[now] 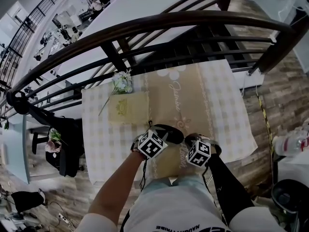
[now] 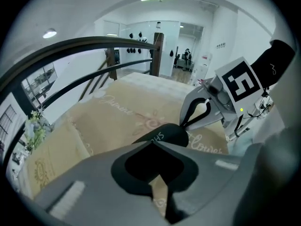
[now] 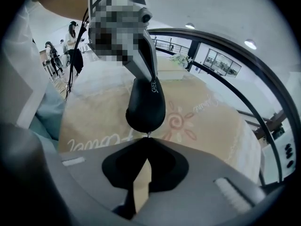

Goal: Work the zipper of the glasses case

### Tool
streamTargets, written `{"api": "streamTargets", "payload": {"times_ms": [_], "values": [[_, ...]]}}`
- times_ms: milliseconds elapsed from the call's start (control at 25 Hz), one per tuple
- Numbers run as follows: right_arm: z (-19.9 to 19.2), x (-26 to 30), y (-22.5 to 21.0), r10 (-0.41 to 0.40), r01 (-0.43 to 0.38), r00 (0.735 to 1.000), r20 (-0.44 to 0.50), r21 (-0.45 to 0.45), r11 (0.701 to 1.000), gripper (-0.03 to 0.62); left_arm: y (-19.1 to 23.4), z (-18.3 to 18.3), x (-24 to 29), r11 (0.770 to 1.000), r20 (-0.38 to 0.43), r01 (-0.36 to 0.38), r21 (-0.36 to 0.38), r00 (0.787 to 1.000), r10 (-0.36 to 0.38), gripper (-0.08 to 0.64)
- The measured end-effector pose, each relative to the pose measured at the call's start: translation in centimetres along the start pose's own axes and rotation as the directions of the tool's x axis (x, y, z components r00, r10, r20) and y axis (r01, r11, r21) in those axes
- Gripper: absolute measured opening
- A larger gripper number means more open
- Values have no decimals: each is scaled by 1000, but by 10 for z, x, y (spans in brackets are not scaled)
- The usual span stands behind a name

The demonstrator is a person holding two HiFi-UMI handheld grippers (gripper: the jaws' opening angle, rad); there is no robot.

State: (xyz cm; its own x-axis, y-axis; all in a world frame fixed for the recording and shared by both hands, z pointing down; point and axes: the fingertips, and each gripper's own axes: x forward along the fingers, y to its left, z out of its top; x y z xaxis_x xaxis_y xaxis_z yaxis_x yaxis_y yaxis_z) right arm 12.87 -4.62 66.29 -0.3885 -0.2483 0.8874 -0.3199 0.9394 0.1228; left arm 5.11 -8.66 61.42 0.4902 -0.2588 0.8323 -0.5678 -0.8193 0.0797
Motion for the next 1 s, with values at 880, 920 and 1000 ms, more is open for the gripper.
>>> {"api": "streamTargets", "payload": {"times_ms": [880, 920, 1000], "values": [[4, -5, 22, 39, -39, 999, 2, 30, 999, 31, -1, -4, 1, 999, -7, 34, -20, 999, -34, 5], [5, -5, 24, 41, -41, 999, 4, 33, 999, 31, -1, -4, 1, 999, -11, 33, -9, 999, -33, 5], [7, -4, 29, 44, -45, 999, 6, 40, 998, 31, -2, -5, 2, 999, -14, 35, 4, 999, -35, 5]]}}
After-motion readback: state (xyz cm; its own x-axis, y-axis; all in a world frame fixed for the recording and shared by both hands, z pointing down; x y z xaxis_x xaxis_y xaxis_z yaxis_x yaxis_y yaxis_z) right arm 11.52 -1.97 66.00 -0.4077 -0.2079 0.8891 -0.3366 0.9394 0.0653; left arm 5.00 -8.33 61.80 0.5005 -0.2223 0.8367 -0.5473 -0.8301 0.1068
